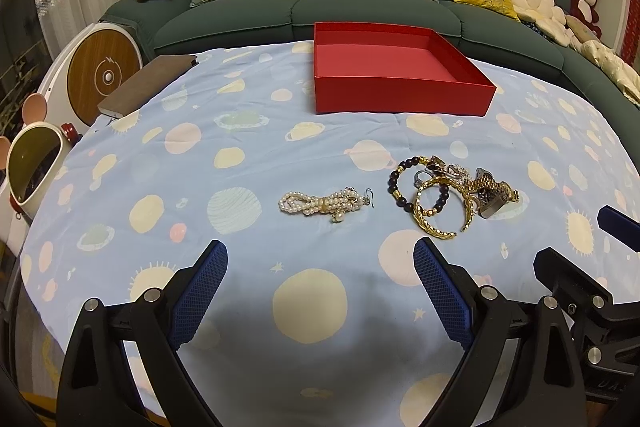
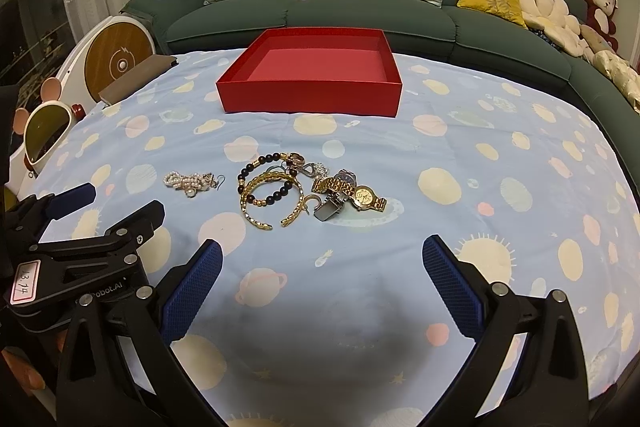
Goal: Organize jewelry
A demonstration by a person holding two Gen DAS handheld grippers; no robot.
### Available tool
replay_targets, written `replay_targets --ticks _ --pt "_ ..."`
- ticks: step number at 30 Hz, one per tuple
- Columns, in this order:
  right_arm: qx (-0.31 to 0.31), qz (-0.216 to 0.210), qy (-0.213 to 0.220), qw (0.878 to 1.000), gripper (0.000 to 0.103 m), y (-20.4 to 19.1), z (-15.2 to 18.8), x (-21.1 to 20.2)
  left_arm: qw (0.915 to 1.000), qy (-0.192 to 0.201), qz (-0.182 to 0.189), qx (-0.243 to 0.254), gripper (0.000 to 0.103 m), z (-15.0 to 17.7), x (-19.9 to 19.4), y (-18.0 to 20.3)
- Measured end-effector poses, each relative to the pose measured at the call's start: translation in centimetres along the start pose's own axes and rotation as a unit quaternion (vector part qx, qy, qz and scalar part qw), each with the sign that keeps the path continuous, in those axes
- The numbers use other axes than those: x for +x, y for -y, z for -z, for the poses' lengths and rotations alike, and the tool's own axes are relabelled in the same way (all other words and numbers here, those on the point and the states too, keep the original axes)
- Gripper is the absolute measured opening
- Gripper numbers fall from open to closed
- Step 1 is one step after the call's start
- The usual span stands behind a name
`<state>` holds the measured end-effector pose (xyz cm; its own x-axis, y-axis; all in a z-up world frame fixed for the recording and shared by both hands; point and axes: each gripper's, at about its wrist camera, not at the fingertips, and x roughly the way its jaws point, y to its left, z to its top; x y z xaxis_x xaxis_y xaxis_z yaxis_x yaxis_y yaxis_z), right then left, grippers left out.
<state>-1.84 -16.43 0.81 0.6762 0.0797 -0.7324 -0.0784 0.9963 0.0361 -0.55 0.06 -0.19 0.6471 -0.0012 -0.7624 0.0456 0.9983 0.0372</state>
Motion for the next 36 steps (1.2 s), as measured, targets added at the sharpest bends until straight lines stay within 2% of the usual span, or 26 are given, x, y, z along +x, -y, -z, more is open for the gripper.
replay_targets --ticks 36 --pt "0.001 -0.004 -0.002 1.000 0.098 -0.34 -0.03 0.05 1.0000 -0.002 0.000 0.001 0.092 0.16 0.14 0.13"
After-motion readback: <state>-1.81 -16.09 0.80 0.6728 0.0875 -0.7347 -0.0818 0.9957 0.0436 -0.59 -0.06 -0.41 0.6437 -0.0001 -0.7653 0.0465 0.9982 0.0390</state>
